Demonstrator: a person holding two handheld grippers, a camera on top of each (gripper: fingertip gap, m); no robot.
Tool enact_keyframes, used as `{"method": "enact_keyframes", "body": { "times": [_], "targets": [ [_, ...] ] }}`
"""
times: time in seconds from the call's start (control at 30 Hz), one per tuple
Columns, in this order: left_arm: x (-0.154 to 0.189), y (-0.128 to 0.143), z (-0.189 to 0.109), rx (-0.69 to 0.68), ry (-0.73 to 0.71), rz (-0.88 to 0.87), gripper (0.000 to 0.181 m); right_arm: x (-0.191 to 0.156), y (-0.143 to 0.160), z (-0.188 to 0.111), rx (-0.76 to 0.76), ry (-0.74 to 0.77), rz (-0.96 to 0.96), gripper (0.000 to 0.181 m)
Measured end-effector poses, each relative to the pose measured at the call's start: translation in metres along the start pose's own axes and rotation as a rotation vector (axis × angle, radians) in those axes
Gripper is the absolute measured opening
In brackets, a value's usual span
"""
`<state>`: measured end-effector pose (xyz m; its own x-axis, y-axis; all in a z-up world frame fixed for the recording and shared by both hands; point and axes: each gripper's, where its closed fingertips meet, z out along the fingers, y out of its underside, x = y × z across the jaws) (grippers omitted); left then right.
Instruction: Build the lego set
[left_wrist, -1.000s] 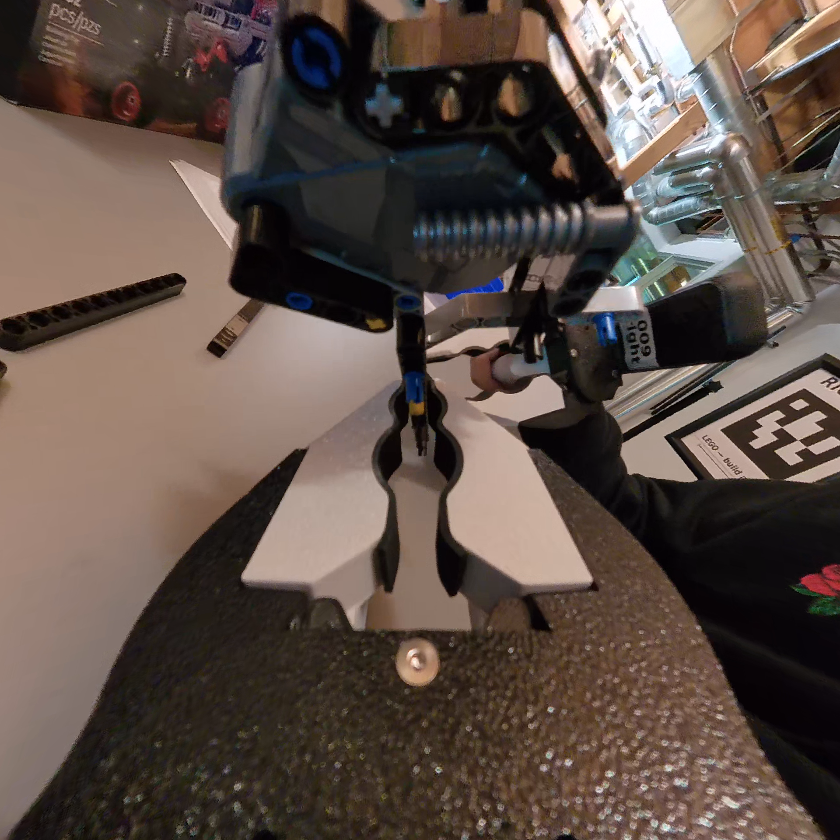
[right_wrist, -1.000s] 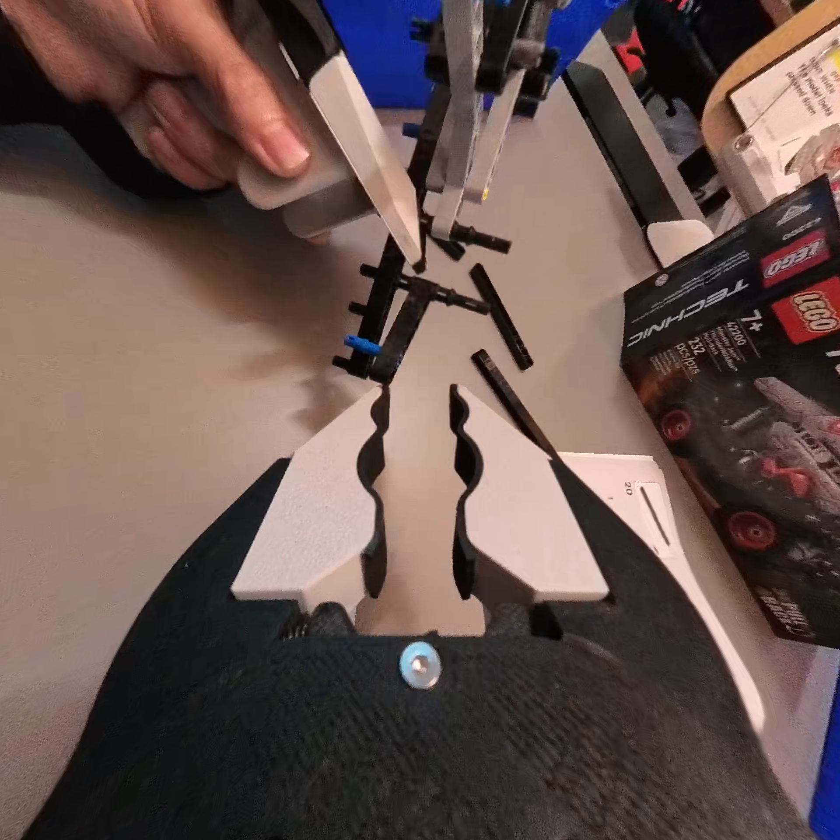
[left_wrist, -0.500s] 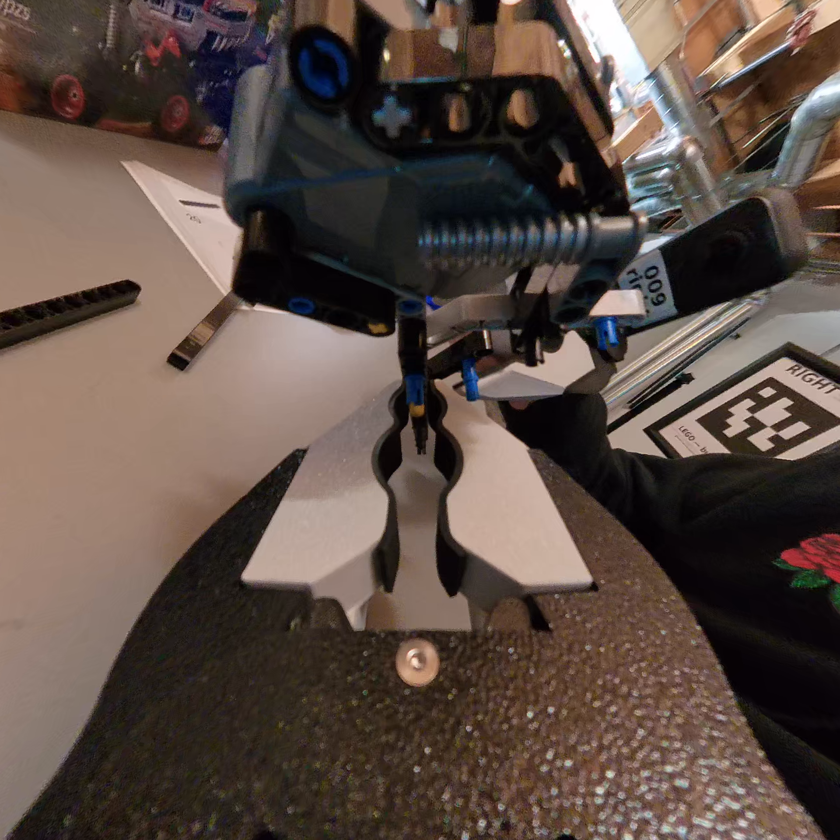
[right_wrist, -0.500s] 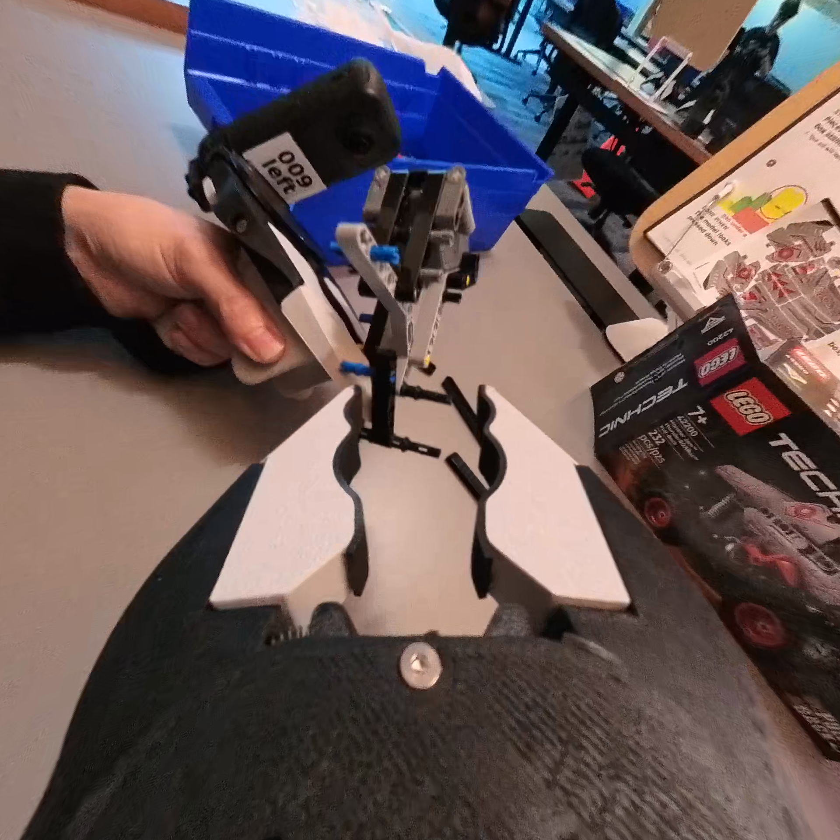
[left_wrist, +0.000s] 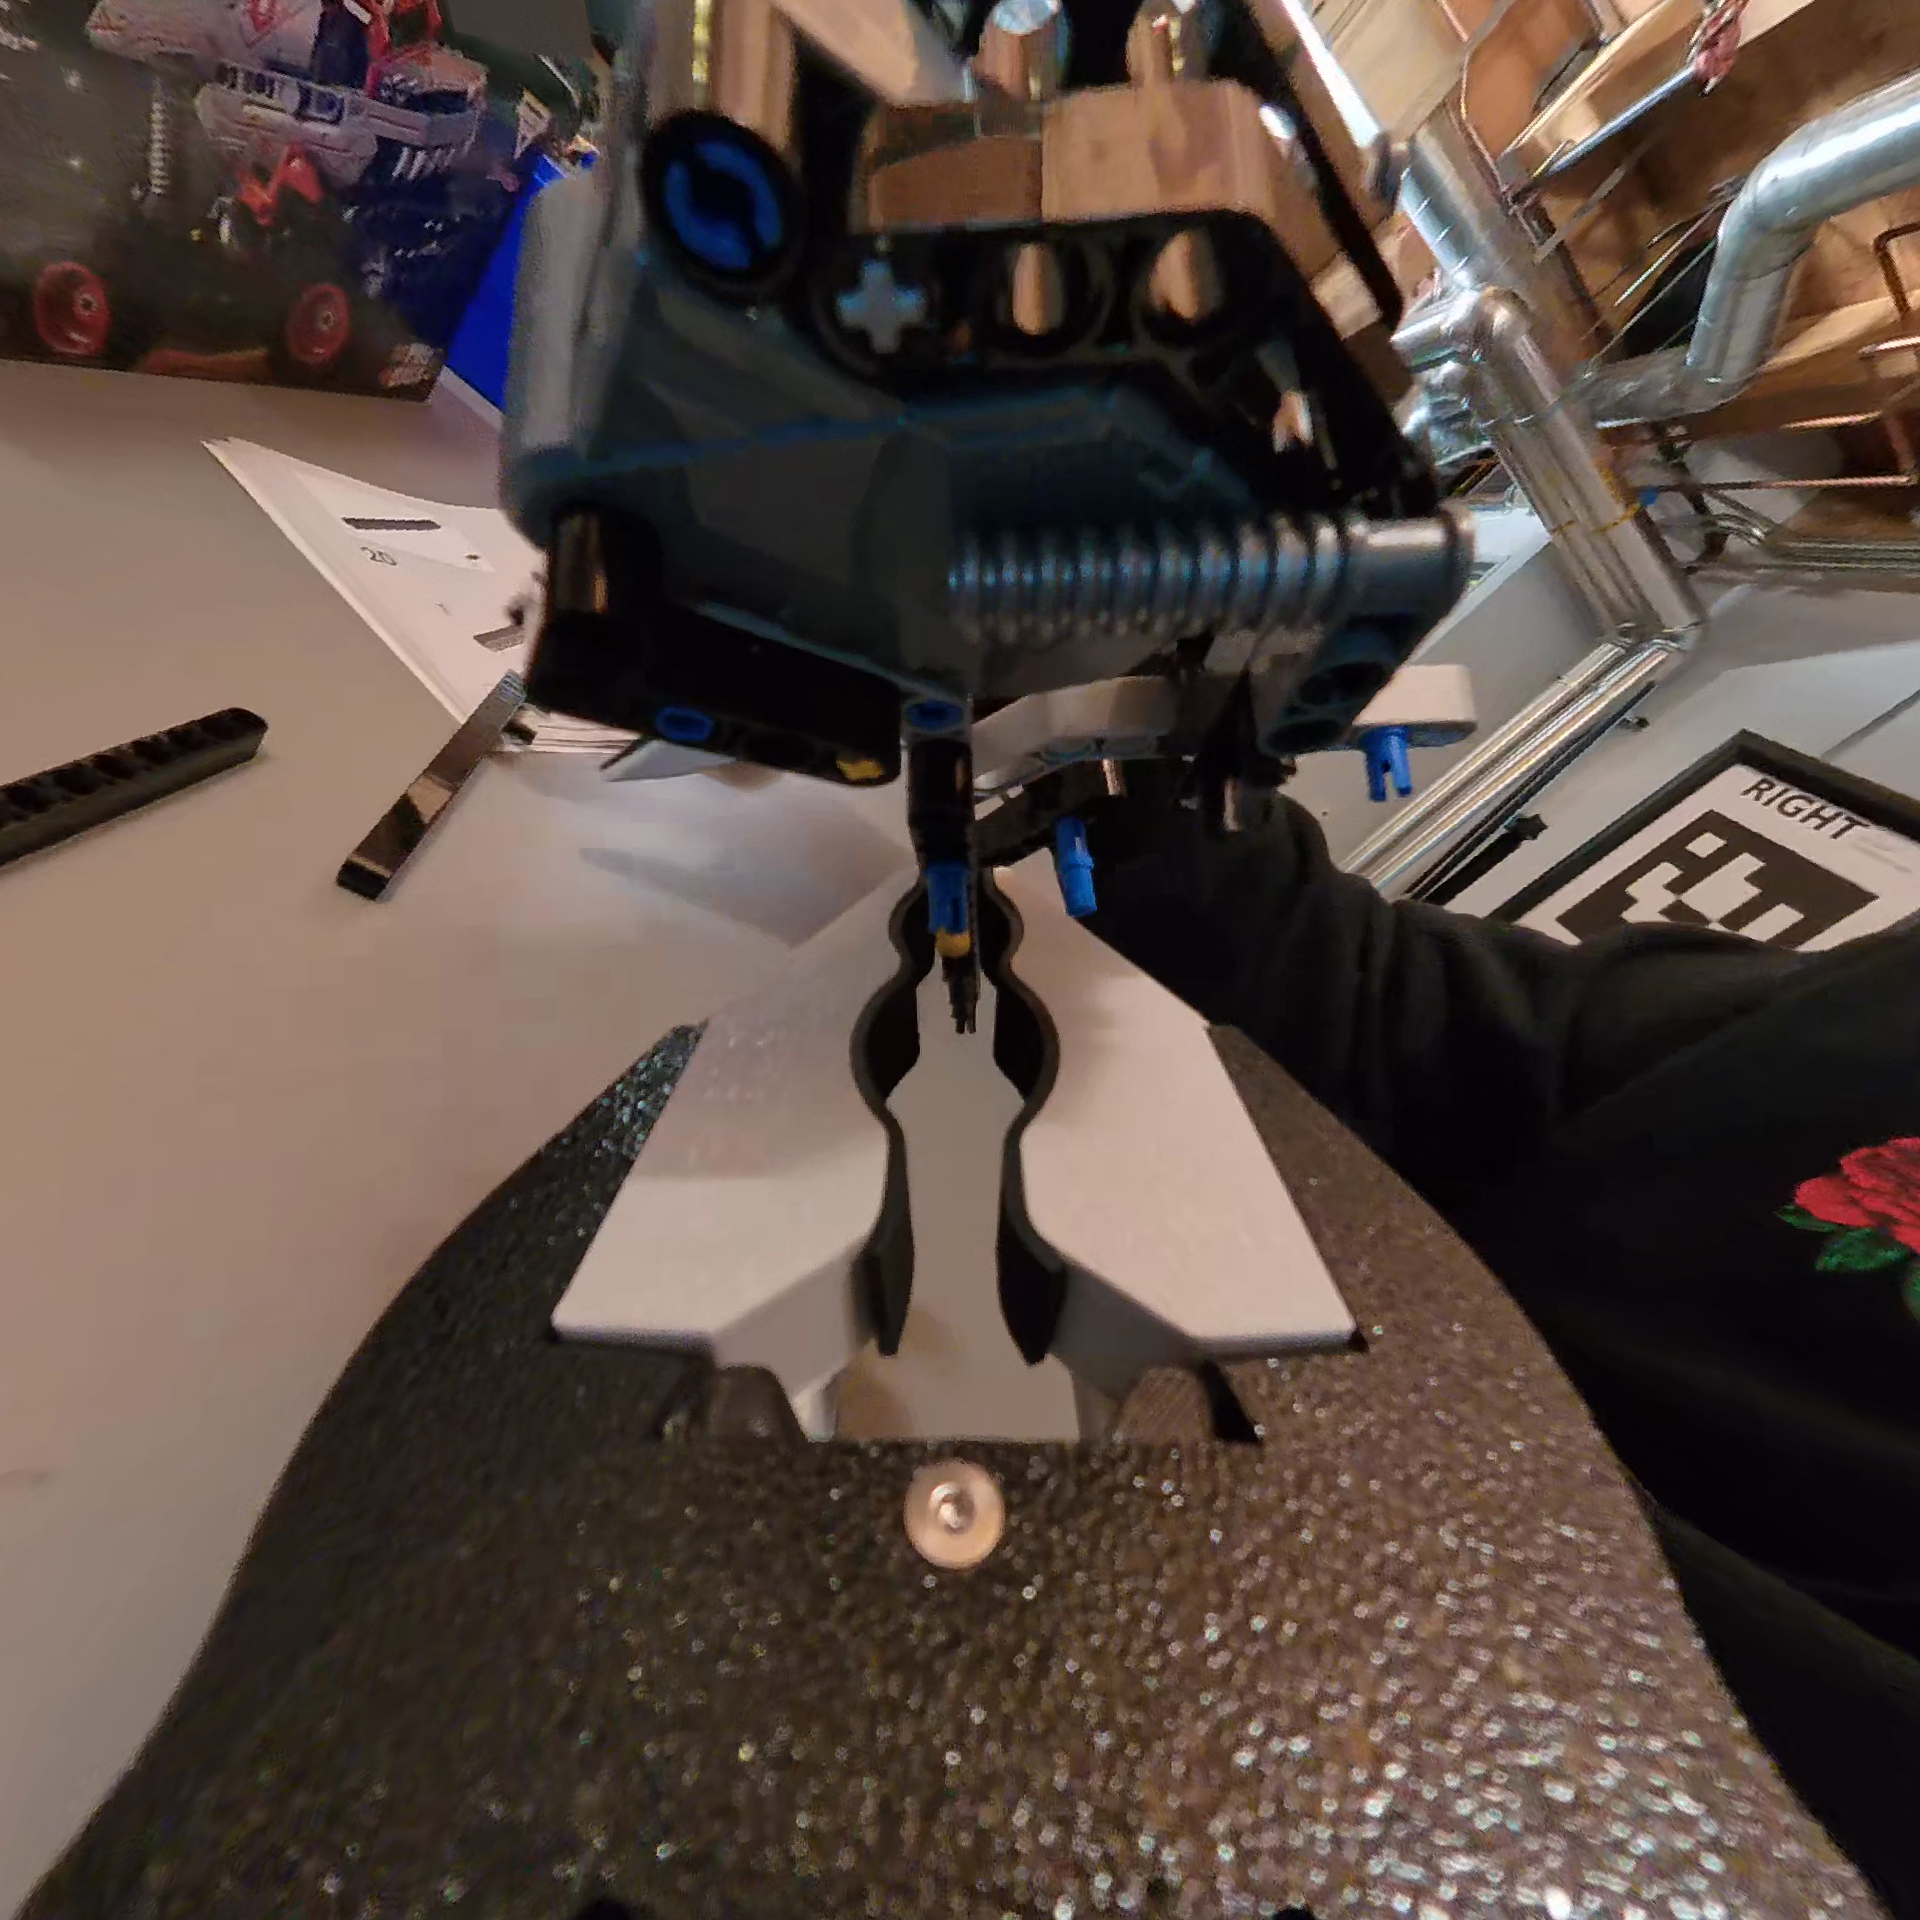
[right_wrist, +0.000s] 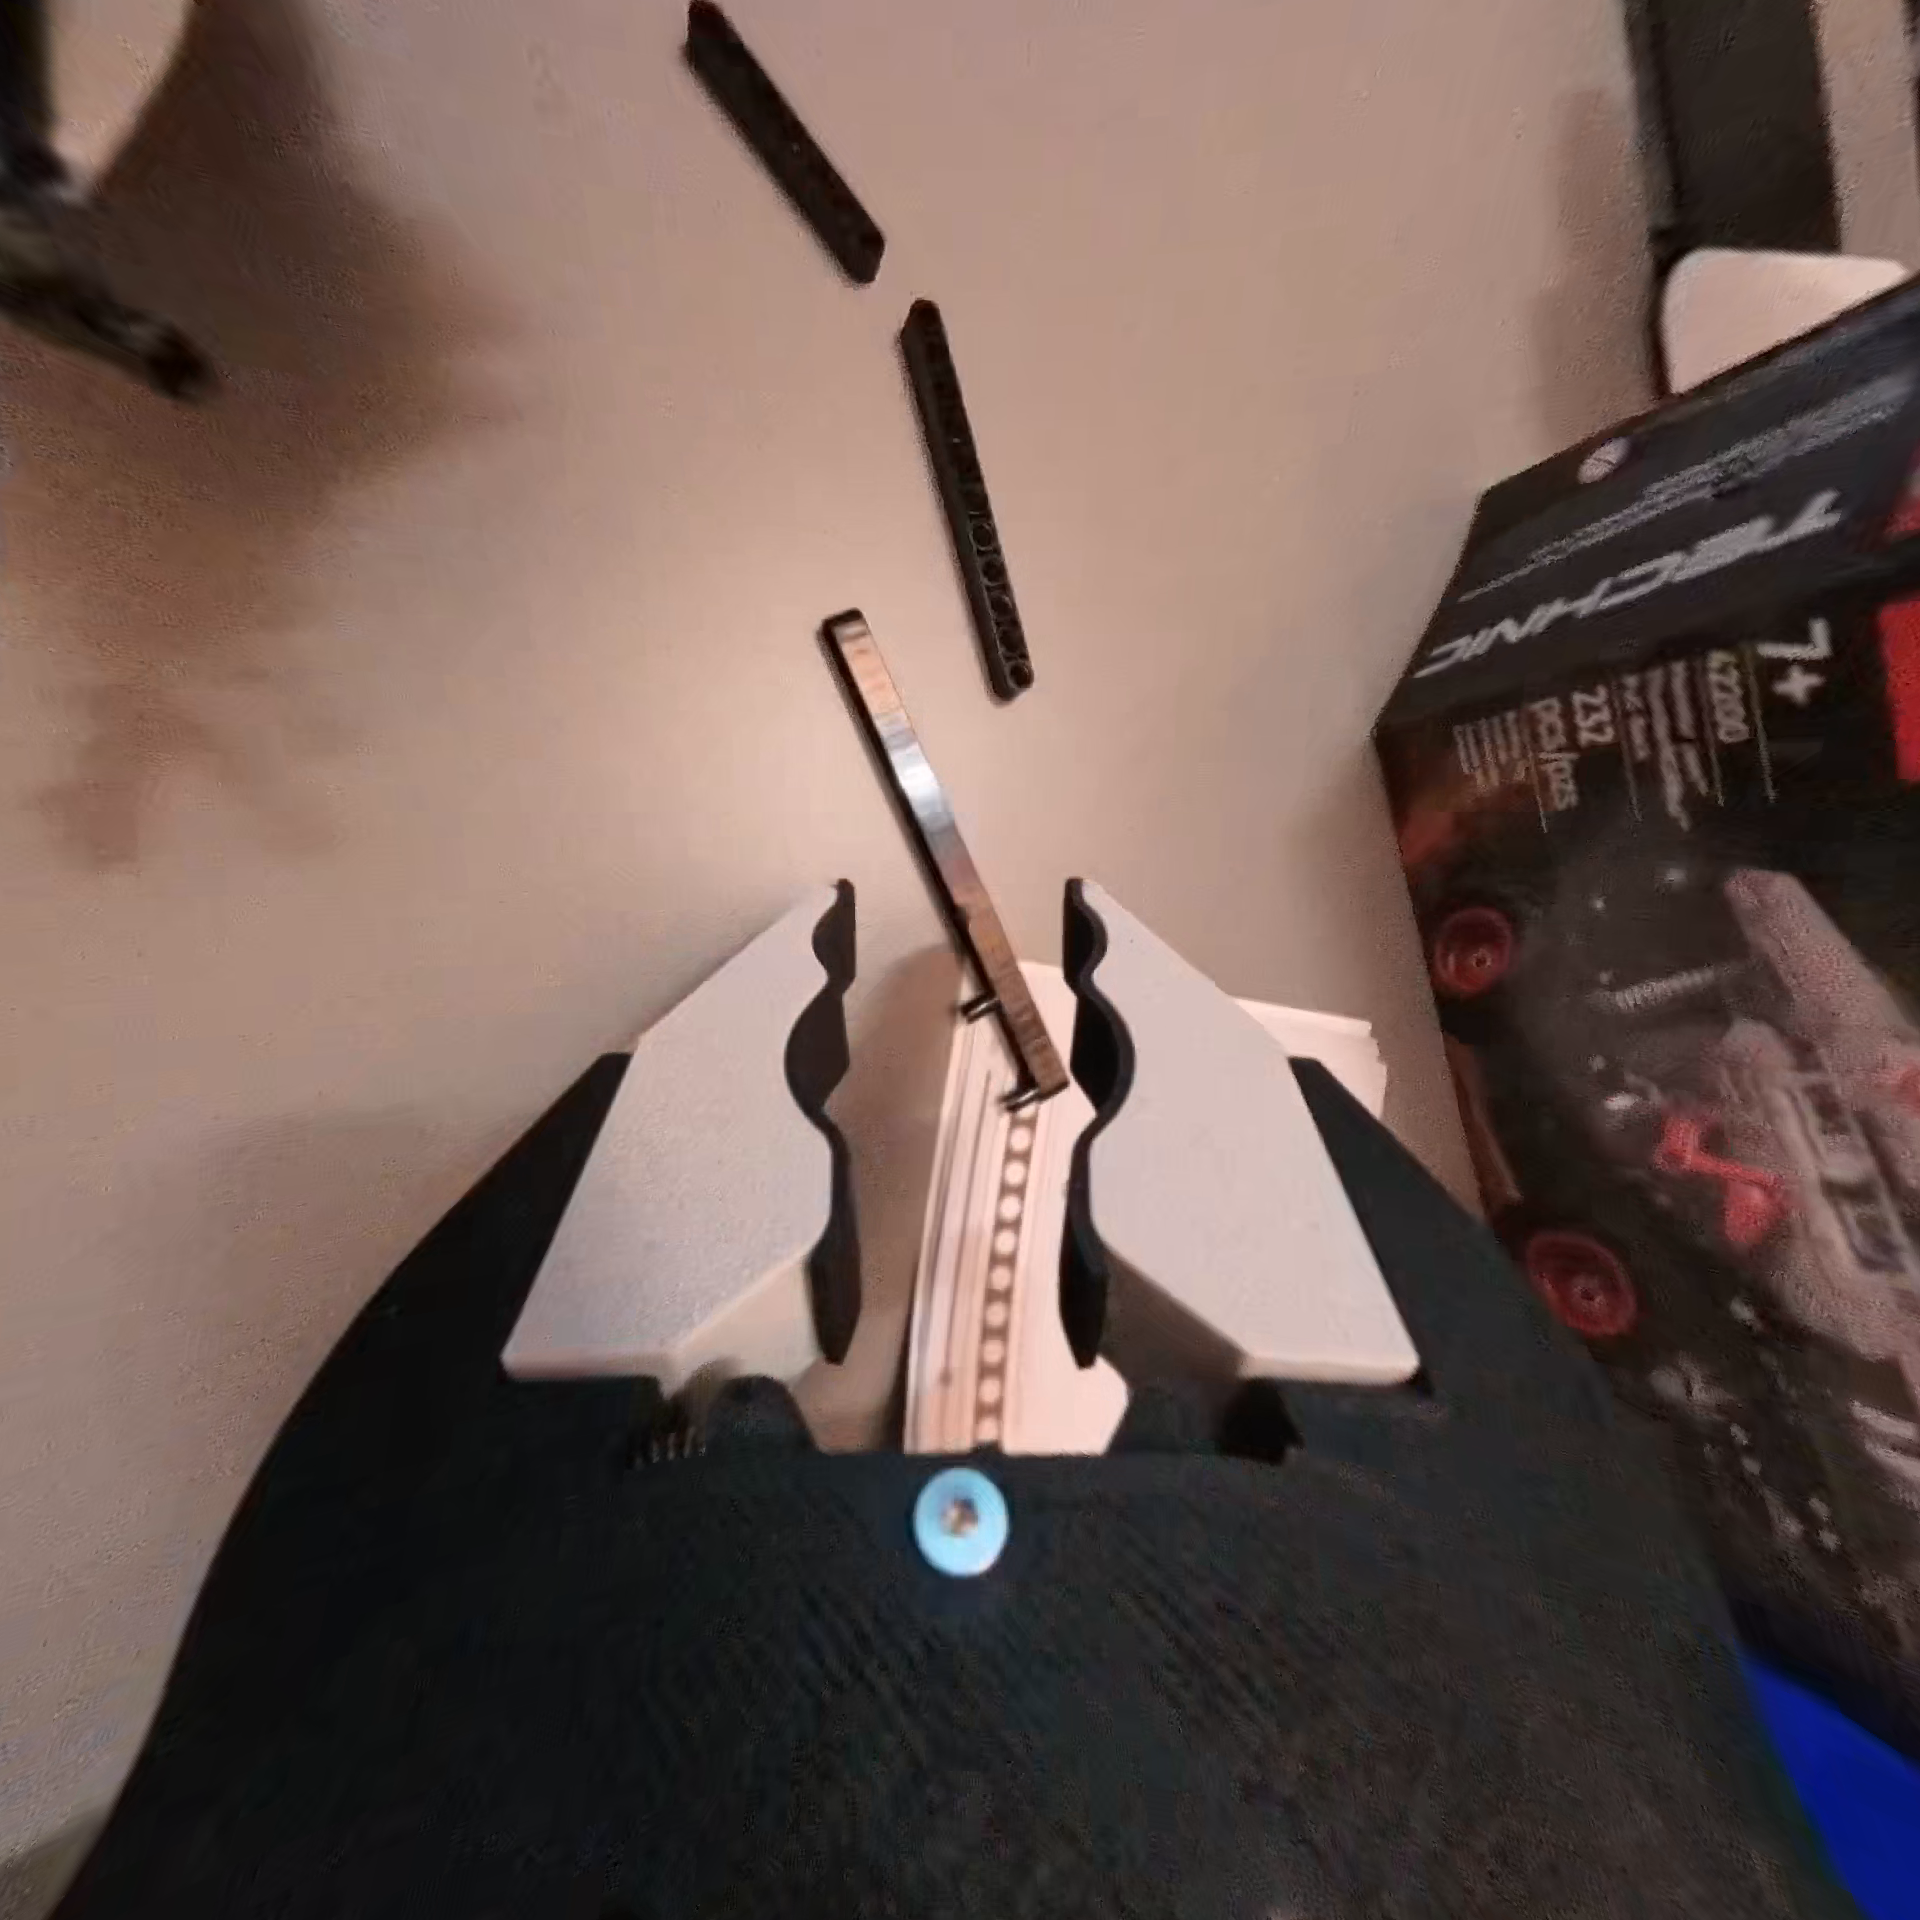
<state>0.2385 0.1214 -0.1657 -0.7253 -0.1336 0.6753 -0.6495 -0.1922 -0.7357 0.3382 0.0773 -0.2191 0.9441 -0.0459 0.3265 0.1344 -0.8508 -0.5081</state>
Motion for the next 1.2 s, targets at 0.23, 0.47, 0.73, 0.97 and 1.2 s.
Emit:
{"method": "enact_keyframes", "body": {
  "times": [0.23, 0.47, 0.73, 0.97, 1.2],
  "targets": [
    [-0.004, 0.001, -0.004, -0.011, -0.014, -0.005, 0.005, -0.002, 0.012, 0.03, -0.14, -0.193, -0.032, 0.024],
    [-0.002, 0.0, -0.004, -0.01, -0.006, -0.006, 0.005, -0.041, 0.007, 0.014, -0.141, -0.373, 0.249, 0.005],
    [-0.004, 0.001, -0.004, -0.015, -0.018, -0.011, 0.006, -0.027, 0.003, -0.006, -0.044, -0.269, 0.437, 0.024],
    [-0.005, 0.0, -0.006, -0.016, -0.03, -0.007, 0.006, -0.062, 0.002, 0.012, -0.088, -0.278, 0.262, 0.027],
    [-0.004, 0.0, -0.006, -0.018, -0.021, -0.008, 0.006, -0.073, 0.003, 0.01, -0.061, -0.372, 0.496, 0.005]
  ]
}}
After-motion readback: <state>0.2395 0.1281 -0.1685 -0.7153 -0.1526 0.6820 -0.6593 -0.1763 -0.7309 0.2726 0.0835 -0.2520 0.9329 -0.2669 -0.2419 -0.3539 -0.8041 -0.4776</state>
